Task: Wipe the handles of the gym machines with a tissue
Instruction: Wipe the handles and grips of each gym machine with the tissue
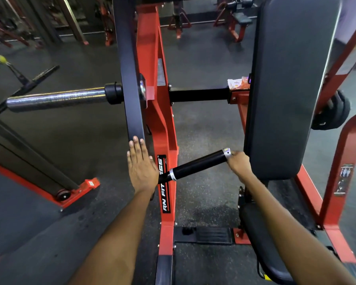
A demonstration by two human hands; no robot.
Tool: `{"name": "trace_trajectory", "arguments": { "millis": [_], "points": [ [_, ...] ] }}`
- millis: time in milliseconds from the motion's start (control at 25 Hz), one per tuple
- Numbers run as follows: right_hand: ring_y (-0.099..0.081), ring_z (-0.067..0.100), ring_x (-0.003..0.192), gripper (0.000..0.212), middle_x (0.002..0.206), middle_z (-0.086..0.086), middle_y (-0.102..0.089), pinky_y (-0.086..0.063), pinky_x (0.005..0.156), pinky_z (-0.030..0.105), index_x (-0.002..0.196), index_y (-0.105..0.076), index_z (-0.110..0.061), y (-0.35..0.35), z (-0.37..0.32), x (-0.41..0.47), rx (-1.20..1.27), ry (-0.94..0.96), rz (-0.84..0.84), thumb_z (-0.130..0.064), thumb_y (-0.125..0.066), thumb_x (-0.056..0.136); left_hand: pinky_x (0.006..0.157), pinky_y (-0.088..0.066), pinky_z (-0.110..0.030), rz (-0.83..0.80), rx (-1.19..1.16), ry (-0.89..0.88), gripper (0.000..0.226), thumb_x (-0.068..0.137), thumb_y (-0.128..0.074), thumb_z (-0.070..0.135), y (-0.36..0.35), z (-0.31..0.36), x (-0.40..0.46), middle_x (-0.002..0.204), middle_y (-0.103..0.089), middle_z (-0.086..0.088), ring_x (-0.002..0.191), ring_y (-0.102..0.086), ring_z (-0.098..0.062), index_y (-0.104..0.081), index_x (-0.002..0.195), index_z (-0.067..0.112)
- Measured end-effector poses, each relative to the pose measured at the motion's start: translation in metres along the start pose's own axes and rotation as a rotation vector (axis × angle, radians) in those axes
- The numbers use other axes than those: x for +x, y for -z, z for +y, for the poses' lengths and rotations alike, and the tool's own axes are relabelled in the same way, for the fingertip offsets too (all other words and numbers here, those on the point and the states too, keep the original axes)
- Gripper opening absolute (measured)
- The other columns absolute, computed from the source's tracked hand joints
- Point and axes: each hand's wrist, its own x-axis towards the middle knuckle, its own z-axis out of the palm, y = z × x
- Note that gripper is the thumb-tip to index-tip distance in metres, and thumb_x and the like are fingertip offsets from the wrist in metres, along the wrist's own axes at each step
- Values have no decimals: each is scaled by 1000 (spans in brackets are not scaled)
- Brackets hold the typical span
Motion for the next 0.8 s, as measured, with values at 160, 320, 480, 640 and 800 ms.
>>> {"name": "trace_trajectory", "arguments": {
  "millis": [160, 320, 480, 640, 800],
  "points": [
    [-44, 19, 52, 32, 64, 6, -55, -30, 44, 25, 96, -67, -9, -2, 7, -17, 128, 43, 64, 2, -38, 89, 122, -11, -43, 10, 18, 1, 69, 94, -47, 9, 1, -2, -1, 162, -5, -12, 150, -4, -26, -12, 154, 4],
    [-42, 17, 55, 24, 67, 6, -52, -28, 41, 23, 89, -67, -3, 3, 3, -1, 149, 72, 2, -9, -44, 95, 121, -14, -44, 24, -9, -9, 70, 92, -49, 8, 1, 2, 2, 162, -9, -14, 149, -8, -28, -15, 153, 2],
    [-65, 21, 86, 35, 111, 12, -63, -50, 76, 17, 118, -62, -6, -5, 17, -11, -105, 387, 106, 6, -44, 92, 121, -15, -45, 32, -1, -23, 70, 92, -49, 8, -1, -1, -3, 162, -9, -14, 149, -8, -29, -15, 153, 2],
    [-57, 29, 113, 52, 134, 12, -53, -44, 97, 37, 128, -57, -10, -7, 21, -2, -205, 481, 81, 13, -39, 84, 121, -15, -44, 22, -9, -20, 70, 93, -49, 8, 0, 1, 1, 162, -9, -14, 150, -7, -28, -14, 153, 2],
    [-53, 29, 119, 51, 135, 9, -53, -42, 98, 34, 128, -57, -11, 5, -4, 19, -471, 416, -76, 9, -42, 84, 121, -14, -44, 21, -8, -12, 70, 94, -48, 9, -1, -1, -2, 162, -8, -13, 150, -6, -27, -13, 154, 3]
  ]
}}
